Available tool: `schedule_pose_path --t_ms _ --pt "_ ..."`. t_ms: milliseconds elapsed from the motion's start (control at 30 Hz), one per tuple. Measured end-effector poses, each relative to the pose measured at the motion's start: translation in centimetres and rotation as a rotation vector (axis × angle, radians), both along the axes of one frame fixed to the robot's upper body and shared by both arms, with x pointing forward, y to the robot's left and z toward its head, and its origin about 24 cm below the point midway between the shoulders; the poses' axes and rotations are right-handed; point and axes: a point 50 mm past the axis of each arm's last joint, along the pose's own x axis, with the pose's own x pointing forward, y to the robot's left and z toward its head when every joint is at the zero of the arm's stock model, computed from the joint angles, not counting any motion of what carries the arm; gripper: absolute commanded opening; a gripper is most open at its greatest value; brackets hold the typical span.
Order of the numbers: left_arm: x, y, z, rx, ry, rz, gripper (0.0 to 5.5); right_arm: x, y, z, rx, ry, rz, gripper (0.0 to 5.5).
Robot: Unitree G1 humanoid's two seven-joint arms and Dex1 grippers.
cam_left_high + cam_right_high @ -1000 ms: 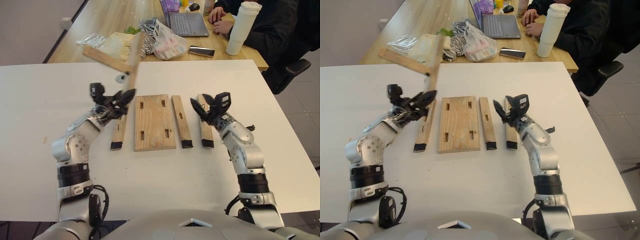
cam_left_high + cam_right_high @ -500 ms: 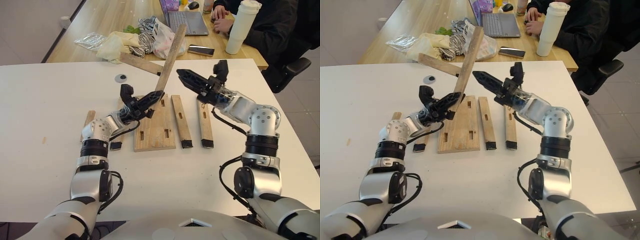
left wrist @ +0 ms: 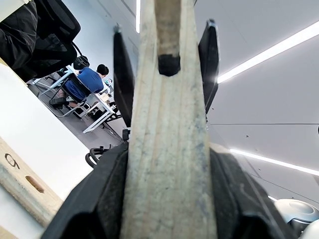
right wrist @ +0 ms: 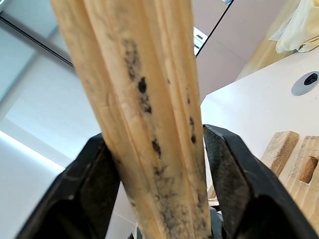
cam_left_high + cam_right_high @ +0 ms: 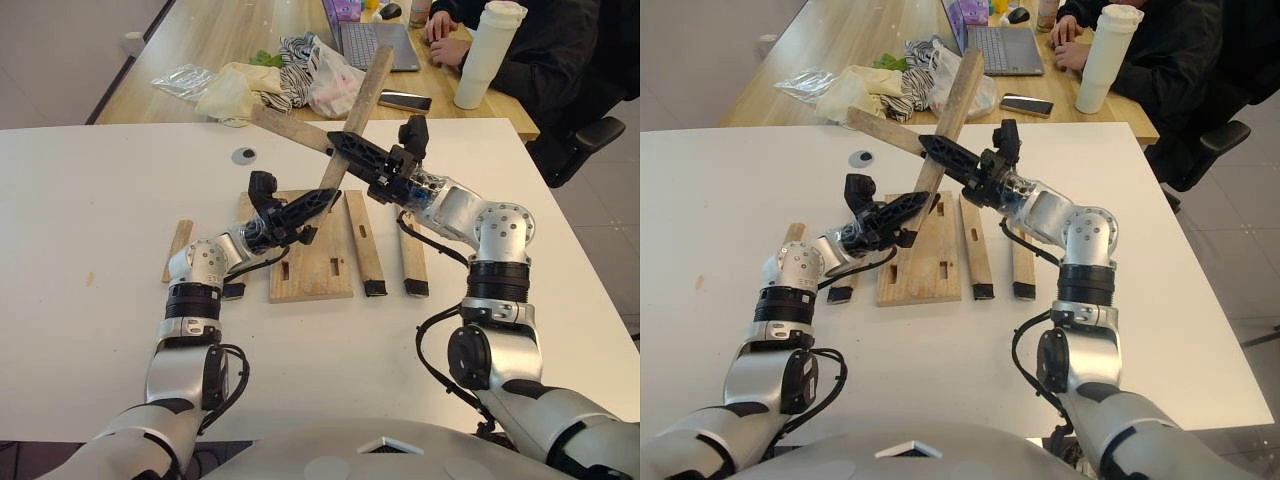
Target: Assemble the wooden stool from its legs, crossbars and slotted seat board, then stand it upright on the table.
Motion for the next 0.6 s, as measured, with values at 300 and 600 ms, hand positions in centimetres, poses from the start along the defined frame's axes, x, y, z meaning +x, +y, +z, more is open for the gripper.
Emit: schedule_pose_path --t_ms 300,600 --pt "0.2 1.0 -0.5 0.047 0.041 0.05 2.79 0.1 0.2 -0.8 -0.068 -0.017 -0.02 2.06" --pt "-1.5 11.1 -5.7 0.302 0.205 0.497 3.53 -1.0 -1.9 -3.7 -0.138 -0.218 -0.077 2.05"
